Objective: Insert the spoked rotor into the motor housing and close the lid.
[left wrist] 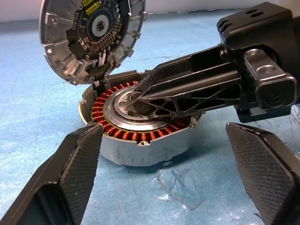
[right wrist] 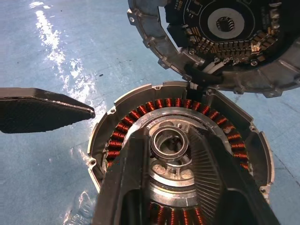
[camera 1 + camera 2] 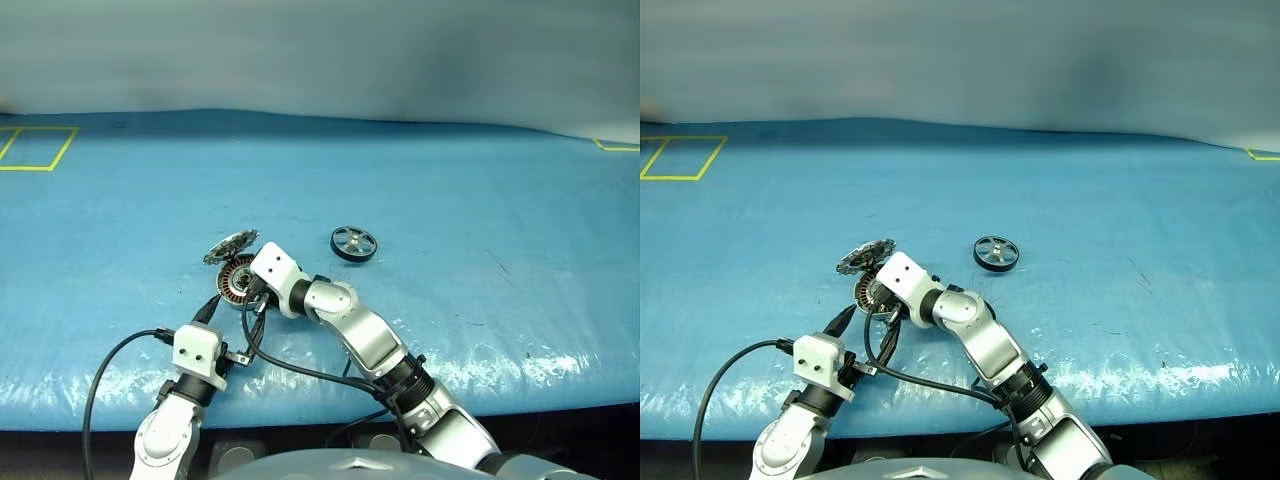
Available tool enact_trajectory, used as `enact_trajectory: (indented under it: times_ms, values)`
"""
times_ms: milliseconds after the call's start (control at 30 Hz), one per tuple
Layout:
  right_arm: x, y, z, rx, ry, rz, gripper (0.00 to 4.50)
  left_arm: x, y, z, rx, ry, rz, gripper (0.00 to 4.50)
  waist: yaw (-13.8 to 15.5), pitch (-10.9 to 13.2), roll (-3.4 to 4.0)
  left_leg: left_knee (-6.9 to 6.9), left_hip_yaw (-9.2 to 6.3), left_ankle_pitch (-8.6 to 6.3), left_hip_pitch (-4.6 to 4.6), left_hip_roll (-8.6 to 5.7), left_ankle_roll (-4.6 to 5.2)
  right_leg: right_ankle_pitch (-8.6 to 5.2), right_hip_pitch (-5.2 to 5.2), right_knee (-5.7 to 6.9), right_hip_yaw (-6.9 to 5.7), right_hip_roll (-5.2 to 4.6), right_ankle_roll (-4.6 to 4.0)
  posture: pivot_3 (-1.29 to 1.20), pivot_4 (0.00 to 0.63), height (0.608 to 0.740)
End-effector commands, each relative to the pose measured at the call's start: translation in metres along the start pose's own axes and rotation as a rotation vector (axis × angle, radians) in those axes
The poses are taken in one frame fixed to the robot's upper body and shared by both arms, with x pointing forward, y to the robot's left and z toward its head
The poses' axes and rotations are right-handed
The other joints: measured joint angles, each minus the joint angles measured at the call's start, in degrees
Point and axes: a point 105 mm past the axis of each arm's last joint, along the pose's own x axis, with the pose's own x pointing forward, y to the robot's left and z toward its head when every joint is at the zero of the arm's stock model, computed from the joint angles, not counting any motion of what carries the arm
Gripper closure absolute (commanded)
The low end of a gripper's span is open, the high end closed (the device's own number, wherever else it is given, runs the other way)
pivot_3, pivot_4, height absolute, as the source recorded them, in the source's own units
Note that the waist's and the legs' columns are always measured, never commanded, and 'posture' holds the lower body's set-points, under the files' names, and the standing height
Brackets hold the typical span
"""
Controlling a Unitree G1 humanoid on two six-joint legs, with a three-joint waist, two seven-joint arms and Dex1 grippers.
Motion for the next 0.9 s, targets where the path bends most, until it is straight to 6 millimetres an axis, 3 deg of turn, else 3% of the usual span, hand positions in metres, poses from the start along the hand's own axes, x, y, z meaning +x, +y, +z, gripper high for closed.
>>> enact_trajectory:
  times_ms: [33, 100, 267, 367, 633, 900]
  values:
    - [-0.005, 0.001, 0.007, 0.004, -0.021, 0.012, 1.86, 0.000, -0.002, 0.004, 0.000, -0.024, -0.005, 0.00, 0.07, 0.00, 0.00, 0.00, 0.00, 0.00, 0.00, 0.00, 0.00, 0.00, 0.00, 0.00, 0.00, 0.00, 0.00, 0.00, 0.150, 0.740]
    - [-0.012, 0.001, 0.015, 0.004, -0.049, 0.020, 1.27, 0.000, -0.003, 0.004, -0.003, -0.024, -0.005, 0.00, 0.12, 0.00, 0.00, 0.01, 0.00, 0.00, 0.00, 0.00, 0.00, 0.00, 0.01, 0.00, 0.00, 0.00, 0.00, 0.00, 0.150, 0.740]
    - [-0.031, 0.000, 0.033, 0.009, -0.095, 0.023, 1.27, 0.001, -0.004, 0.002, -0.007, -0.023, -0.006, 0.00, 0.08, 0.01, 0.01, 0.00, -0.01, 0.00, -0.04, 0.00, 0.00, 0.00, -0.03, 0.00, 0.00, 0.00, 0.00, 0.00, 0.150, 0.740]
    - [-0.036, 0.002, 0.036, 0.015, -0.088, 0.014, 1.90, 0.002, -0.005, 0.002, -0.009, -0.023, -0.012, 0.00, 0.08, 0.00, 0.00, 0.01, -0.01, 0.00, -0.02, 0.00, 0.00, 0.00, -0.01, 0.02, 0.00, 0.00, 0.00, 0.00, 0.150, 0.740]
    - [-0.026, 0.007, 0.031, -0.045, 0.029, -0.035, 4.48, 0.005, -0.012, 0.001, -0.014, -0.031, -0.034, 0.00, 0.22, 0.00, 0.00, 0.06, -0.01, 0.00, -0.02, 0.00, 0.00, 0.01, 0.00, 0.02, 0.00, 0.00, 0.01, 0.00, 0.150, 0.740]
    - [-0.019, 0.007, 0.037, -0.062, 0.050, -0.045, 4.48, 0.004, -0.018, 0.002, -0.007, -0.038, -0.028, 0.00, 0.16, 0.00, 0.00, 0.07, -0.01, 0.00, -0.03, 0.00, 0.00, 0.01, -0.01, 0.03, 0.00, 0.00, 0.02, 0.00, 0.150, 0.740]
